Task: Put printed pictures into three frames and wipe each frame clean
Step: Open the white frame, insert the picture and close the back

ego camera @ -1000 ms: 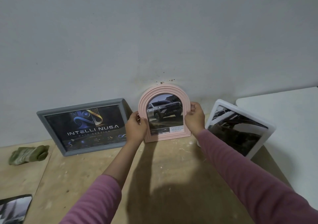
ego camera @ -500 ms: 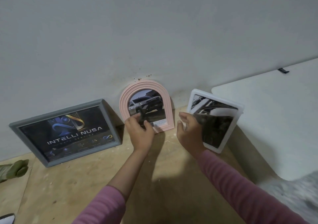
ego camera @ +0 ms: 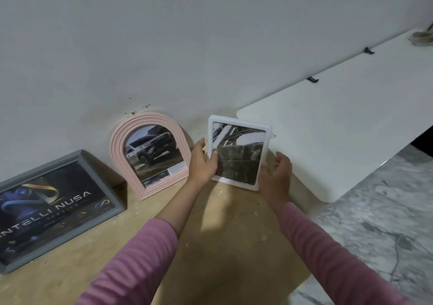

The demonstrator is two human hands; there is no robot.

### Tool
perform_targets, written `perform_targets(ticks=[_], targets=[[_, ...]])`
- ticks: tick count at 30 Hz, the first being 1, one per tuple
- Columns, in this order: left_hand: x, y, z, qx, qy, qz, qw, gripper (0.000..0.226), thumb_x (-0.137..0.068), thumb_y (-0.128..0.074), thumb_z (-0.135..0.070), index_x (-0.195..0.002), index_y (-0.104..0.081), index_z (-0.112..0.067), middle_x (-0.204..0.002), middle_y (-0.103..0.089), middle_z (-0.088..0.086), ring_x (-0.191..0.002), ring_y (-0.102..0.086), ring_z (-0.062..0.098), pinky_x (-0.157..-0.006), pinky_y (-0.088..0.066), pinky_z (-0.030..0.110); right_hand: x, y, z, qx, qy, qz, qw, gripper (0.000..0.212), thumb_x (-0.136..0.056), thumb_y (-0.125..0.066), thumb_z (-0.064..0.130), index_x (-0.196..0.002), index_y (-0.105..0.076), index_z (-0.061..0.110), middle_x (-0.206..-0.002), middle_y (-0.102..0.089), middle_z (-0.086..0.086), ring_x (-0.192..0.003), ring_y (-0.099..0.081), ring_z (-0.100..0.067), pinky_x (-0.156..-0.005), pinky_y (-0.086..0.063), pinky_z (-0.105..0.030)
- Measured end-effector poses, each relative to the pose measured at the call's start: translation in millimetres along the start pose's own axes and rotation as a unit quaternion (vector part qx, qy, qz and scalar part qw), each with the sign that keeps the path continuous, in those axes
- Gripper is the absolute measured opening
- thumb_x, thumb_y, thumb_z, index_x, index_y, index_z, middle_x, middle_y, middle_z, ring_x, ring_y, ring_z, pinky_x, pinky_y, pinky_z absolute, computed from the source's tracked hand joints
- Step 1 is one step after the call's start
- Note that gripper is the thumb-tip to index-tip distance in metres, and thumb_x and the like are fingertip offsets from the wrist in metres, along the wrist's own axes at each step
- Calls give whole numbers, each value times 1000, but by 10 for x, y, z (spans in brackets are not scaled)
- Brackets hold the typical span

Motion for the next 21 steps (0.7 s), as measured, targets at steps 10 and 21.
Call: perform_targets(ticks=[10, 21], targets=[[-192, -5, -171, 72, 73, 21, 995, 46, -95, -52, -40, -135, -44, -19, -118, -57, 1, -96, -55, 12, -81, -41, 27, -163, -81, 200, 24, 124, 92, 988, 11, -95, -49, 11, -103, -58, 10, -86, -59, 4, -79, -57, -13, -68, -45, -14], [241, 770, -40, 292, 212, 87, 929, 79, -84, -23, -79, -101, -58, -10, -90, -61, 8, -78, -58, 20, -60, -49, 29, 771, -271, 1051, 94, 395, 106, 908, 11, -84, -53, 10, -91, -62, 8, -81, -63, -3, -69, -56, -15, -58, -40, -20]])
Point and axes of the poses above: each hand's wrist, its own x-axis away from the middle knuckle, its own y-axis out of the back of the hand, z = x × y, the point moved 7 cm from there along -x, towards the middle knuckle
